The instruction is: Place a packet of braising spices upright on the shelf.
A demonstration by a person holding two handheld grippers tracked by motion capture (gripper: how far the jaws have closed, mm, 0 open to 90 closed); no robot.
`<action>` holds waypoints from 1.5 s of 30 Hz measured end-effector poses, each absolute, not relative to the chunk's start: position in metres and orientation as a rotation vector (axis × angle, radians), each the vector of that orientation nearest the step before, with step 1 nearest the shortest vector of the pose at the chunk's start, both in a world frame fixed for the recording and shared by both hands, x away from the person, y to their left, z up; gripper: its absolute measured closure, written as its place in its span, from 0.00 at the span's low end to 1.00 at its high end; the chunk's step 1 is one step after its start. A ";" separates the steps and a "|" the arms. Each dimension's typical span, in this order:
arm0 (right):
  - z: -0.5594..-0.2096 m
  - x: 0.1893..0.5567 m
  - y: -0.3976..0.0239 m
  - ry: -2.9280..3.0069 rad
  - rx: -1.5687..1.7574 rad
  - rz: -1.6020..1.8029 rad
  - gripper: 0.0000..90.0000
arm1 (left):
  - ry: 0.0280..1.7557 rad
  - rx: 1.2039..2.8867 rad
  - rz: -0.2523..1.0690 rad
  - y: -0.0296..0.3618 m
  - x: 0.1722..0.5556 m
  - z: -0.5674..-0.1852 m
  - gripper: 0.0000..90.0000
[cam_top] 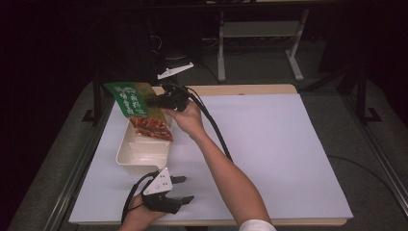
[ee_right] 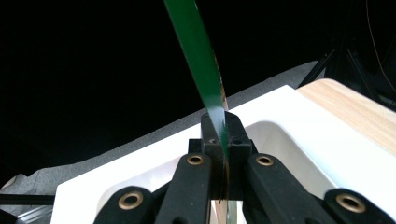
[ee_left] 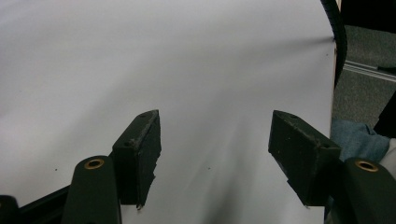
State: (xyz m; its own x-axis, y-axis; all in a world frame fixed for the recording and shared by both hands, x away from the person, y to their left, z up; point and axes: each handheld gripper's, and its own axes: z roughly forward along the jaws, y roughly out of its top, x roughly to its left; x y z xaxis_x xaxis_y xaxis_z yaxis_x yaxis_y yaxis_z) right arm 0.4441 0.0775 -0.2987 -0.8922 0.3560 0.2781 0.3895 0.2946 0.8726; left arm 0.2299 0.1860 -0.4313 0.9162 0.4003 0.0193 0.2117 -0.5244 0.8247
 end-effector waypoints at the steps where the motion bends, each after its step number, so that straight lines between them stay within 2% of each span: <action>1: -0.301 0.445 0.080 -2.502 -0.724 -1.696 1.00 | 0.432 2.141 0.258 0.186 0.230 -0.431 0.37; 18: -0.330 0.452 0.080 -2.481 -0.808 -1.690 1.00 | 0.434 2.150 0.255 0.185 0.230 -0.432 0.37; 45: -0.341 0.456 0.068 -2.526 -0.819 -1.657 0.98 | 0.426 2.165 0.250 0.182 0.231 -0.435 0.37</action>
